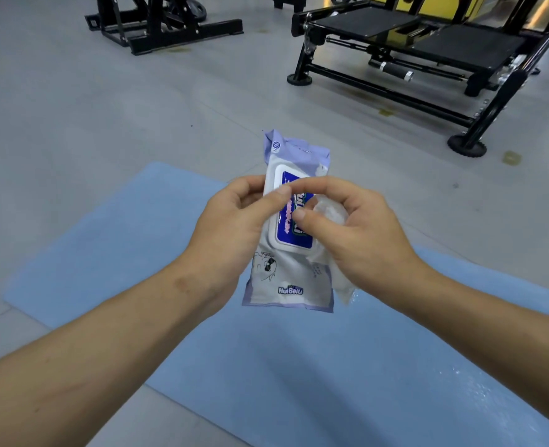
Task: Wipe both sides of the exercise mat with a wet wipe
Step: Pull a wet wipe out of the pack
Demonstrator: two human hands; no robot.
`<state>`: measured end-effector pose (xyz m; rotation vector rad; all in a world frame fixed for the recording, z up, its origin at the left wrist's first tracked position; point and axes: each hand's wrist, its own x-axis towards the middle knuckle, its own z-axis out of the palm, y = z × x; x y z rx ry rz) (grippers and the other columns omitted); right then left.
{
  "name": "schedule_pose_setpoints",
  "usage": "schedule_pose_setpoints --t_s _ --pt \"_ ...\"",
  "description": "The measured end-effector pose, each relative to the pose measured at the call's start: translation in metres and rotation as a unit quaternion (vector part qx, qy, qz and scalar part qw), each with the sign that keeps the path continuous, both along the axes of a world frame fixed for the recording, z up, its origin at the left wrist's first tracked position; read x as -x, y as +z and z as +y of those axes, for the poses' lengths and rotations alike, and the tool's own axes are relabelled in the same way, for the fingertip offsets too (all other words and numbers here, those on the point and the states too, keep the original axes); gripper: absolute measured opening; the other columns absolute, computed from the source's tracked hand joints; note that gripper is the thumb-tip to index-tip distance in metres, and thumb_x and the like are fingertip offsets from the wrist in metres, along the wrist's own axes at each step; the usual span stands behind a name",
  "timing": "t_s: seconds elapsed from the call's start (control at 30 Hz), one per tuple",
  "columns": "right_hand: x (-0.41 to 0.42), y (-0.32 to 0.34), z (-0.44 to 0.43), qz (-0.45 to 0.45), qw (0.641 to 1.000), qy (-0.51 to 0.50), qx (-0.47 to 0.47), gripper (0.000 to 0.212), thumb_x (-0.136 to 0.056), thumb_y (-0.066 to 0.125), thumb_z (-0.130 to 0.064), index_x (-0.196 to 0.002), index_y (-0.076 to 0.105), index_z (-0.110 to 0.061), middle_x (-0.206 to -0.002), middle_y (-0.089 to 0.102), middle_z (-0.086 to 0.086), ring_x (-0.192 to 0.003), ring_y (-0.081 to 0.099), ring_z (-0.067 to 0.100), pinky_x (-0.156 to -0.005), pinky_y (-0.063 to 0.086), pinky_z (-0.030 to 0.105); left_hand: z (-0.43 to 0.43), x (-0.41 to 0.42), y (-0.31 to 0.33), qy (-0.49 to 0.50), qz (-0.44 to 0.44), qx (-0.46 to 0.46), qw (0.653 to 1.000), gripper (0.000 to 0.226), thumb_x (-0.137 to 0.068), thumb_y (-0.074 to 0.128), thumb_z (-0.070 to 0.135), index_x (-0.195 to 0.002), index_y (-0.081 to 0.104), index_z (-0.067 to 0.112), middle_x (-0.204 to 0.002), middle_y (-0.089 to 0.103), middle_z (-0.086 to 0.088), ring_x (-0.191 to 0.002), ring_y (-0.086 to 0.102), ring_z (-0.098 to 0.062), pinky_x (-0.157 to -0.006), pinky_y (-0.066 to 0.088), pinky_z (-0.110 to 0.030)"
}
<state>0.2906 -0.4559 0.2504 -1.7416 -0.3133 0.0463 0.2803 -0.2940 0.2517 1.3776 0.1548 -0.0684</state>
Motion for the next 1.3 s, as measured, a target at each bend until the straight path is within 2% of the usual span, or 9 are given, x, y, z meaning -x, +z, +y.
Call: schedule_pose_setpoints --t_s 0.2,0.23,0.33,0.4,0.53,0.7,0.9,1.13,1.3 --pt "-0.005 -0.006 -0.003 0.012 0.998 -0.048 0.031 0.014 -0.093 0.070 -0.012 -0.100 0.071 -0.024 -0.097 0.076 -0.004 -0.090 0.074 0.014 -0.082 0.061 0.039 0.000 -0.004 -0.007 0.015 -0.007 -0.033 0.999 0.026 -0.094 0.070 0.008 -0.120 0.067 0.012 -0.110 0.076 -0.007 -0.095 0.076 -0.027 -0.076 0.060 -0.038" --pt "-0.007 -0.007 -0.005 0.015 0.997 -0.067 0.038 0.012 -0.092 0.072 -0.015 -0.098 0.070 -0.025 -0.096 0.075 -0.005 -0.088 0.074 0.013 -0.081 0.061 0.038 0.000 -0.004 -0.008 0.020 -0.005 -0.032 0.999 0.026 -0.094 0.070 0.008 -0.120 0.066 0.012 -0.110 0.076 -0.008 -0.095 0.076 -0.027 -0.078 0.061 -0.039" --pt "-0.010 -0.006 -0.009 0.034 0.991 -0.117 0.058 0.012 -0.088 0.077 -0.026 -0.096 0.068 -0.023 -0.090 0.074 -0.010 -0.075 0.070 0.000 -0.064 0.053 0.017 0.002 -0.006 -0.007 0.030 0.000 -0.014 0.999 0.027 -0.092 0.073 0.010 -0.118 0.067 0.011 -0.109 0.076 -0.011 -0.095 0.076 -0.027 -0.079 0.061 -0.039" --pt "-0.011 -0.006 -0.010 0.066 0.988 -0.130 0.044 0.016 -0.085 0.080 -0.030 -0.094 0.070 -0.021 -0.085 0.075 -0.011 -0.072 0.069 -0.001 -0.061 0.050 0.014 0.002 -0.006 -0.006 0.030 0.006 0.003 1.000 0.027 -0.091 0.073 0.009 -0.117 0.068 0.008 -0.107 0.077 -0.012 -0.095 0.076 -0.026 -0.079 0.061 -0.036" --pt "-0.007 -0.004 -0.009 0.114 0.988 -0.102 0.011 0.019 -0.086 0.080 -0.030 -0.091 0.070 -0.015 -0.087 0.079 -0.005 -0.081 0.076 0.013 -0.077 0.060 0.034 0.002 -0.006 -0.004 0.022 0.014 0.020 0.999 0.027 -0.089 0.074 0.006 -0.115 0.068 0.006 -0.104 0.078 -0.010 -0.094 0.076 -0.025 -0.076 0.061 -0.033" --pt "-0.006 -0.003 -0.008 0.128 0.987 -0.098 -0.011 0.018 -0.084 0.082 -0.025 -0.091 0.068 -0.014 -0.089 0.079 -0.002 -0.084 0.077 0.018 -0.084 0.062 0.046 0.001 -0.006 -0.001 0.020 0.024 0.024 0.999 0.026 -0.088 0.074 0.004 -0.114 0.068 0.005 -0.101 0.078 -0.010 -0.089 0.077 -0.024 -0.072 0.062 -0.030" --pt "-0.006 -0.003 -0.009 0.129 0.987 -0.098 -0.007 0.021 -0.083 0.083 -0.024 -0.090 0.068 -0.011 -0.090 0.079 0.000 -0.084 0.077 0.020 -0.085 0.061 0.048 -0.001 -0.005 -0.001 0.022 0.039 0.012 0.999 0.022 -0.091 0.072 0.007 -0.112 0.069 0.007 -0.100 0.079 -0.008 -0.088 0.077 -0.022 -0.070 0.062 -0.029" --pt "-0.014 0.002 0.009 0.129 0.987 -0.095 -0.019 0.031 -0.084 0.082 -0.024 -0.093 0.061 -0.003 -0.088 0.079 0.000 -0.082 0.077 0.021 -0.082 0.062 0.047 0.006 -0.012 0.015 0.029 0.063 -0.040 0.997 0.011 -0.097 0.065 0.013 -0.107 0.069 0.014 -0.095 0.079 -0.004 -0.074 0.075 -0.015 -0.052 0.052 -0.022" --pt "-0.021 0.001 0.028 0.135 0.987 -0.073 -0.041 0.028 -0.086 0.080 -0.029 -0.092 0.061 -0.008 -0.093 0.079 0.002 -0.089 0.076 0.025 -0.089 0.059 0.054 0.022 -0.012 0.034 0.016 0.070 -0.072 0.995 0.013 -0.098 0.060 0.011 -0.105 0.071 0.013 -0.095 0.079 -0.007 -0.076 0.074 -0.019 -0.060 0.055 -0.025"
